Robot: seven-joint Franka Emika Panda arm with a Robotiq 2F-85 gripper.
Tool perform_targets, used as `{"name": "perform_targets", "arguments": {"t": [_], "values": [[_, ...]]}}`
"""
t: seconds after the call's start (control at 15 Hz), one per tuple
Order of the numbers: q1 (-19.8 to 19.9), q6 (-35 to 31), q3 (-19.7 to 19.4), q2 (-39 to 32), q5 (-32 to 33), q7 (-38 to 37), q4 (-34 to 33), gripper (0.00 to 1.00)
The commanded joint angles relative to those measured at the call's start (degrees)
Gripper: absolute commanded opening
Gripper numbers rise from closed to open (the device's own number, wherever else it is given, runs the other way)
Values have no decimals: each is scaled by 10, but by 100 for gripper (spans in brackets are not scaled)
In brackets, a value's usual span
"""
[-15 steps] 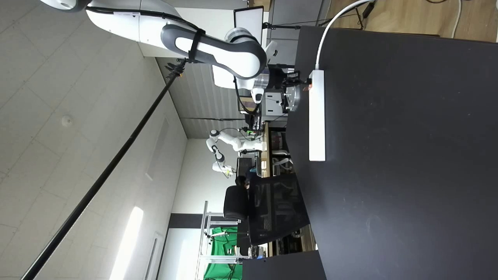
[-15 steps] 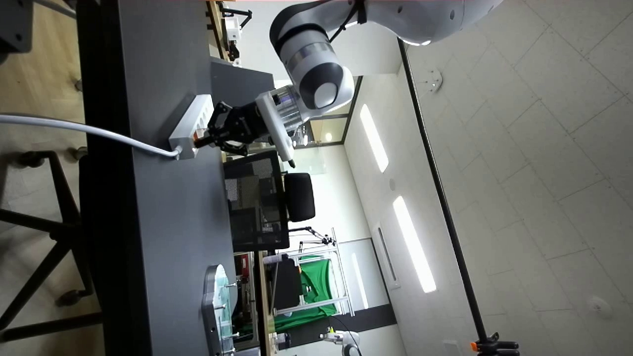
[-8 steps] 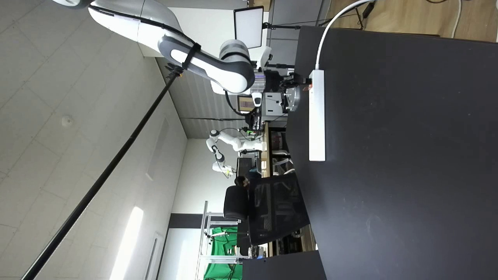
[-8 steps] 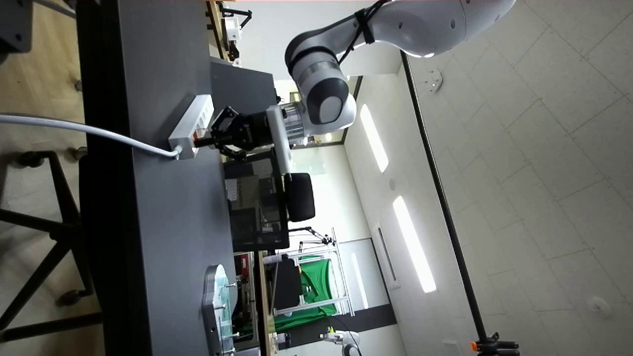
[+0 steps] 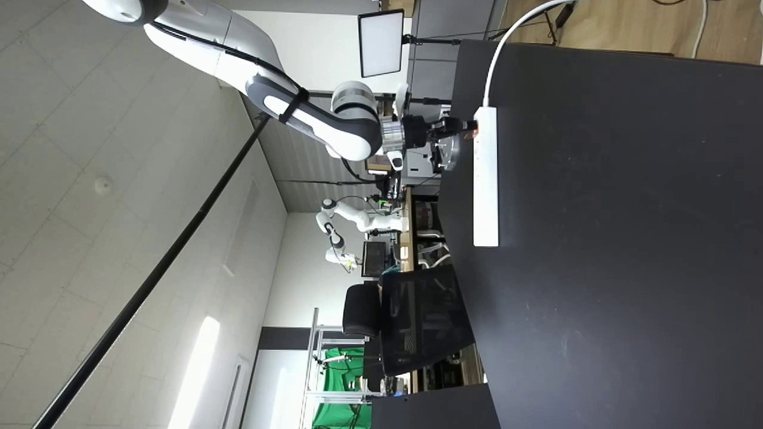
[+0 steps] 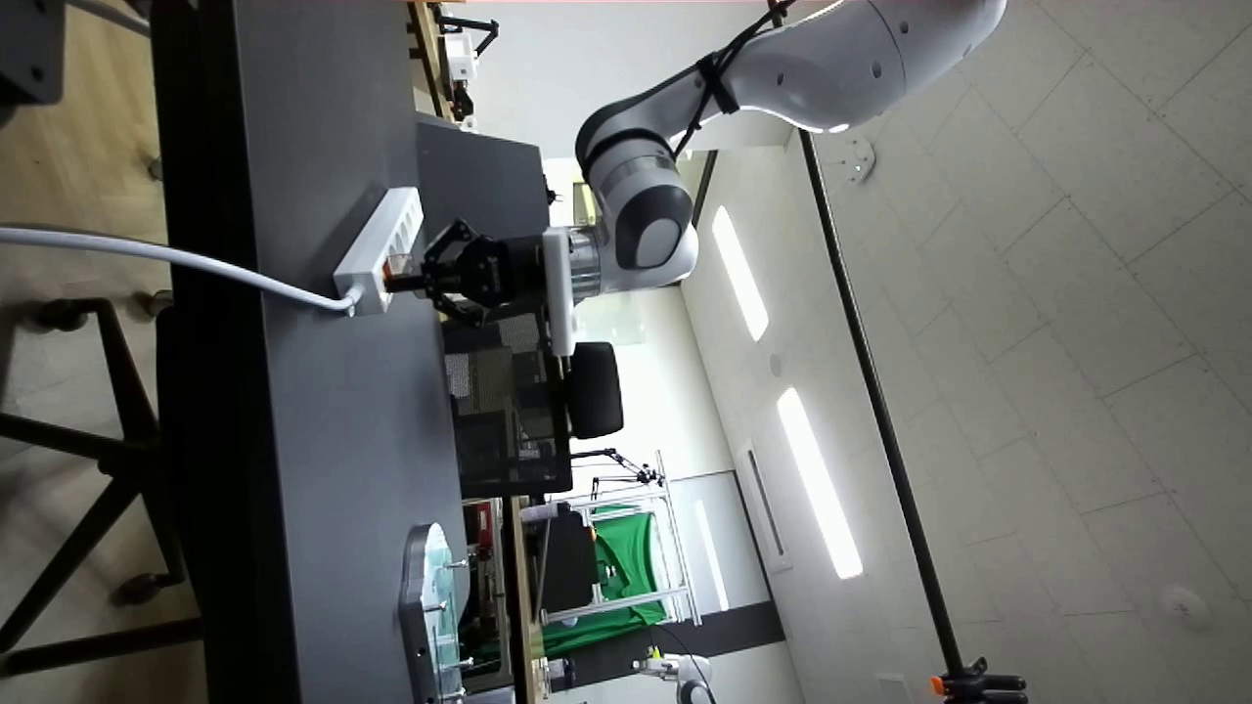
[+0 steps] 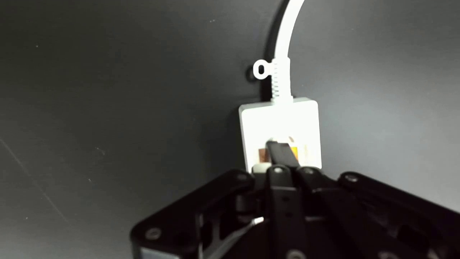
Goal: Press the switch on the adapter
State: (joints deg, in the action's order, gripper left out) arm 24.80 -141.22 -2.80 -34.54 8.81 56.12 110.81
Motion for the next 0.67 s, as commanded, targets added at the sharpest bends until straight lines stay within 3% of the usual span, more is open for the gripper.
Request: {"name": "perform_targets", "arguments": {"t": [0.0, 0.4, 0.6], "values": [[-14, -7, -19, -80, 3, -3, -29, 0], [-60, -13, -61, -85, 66, -37, -20, 0], [-64, 2, -60, -86, 78, -24, -22, 0]]}}
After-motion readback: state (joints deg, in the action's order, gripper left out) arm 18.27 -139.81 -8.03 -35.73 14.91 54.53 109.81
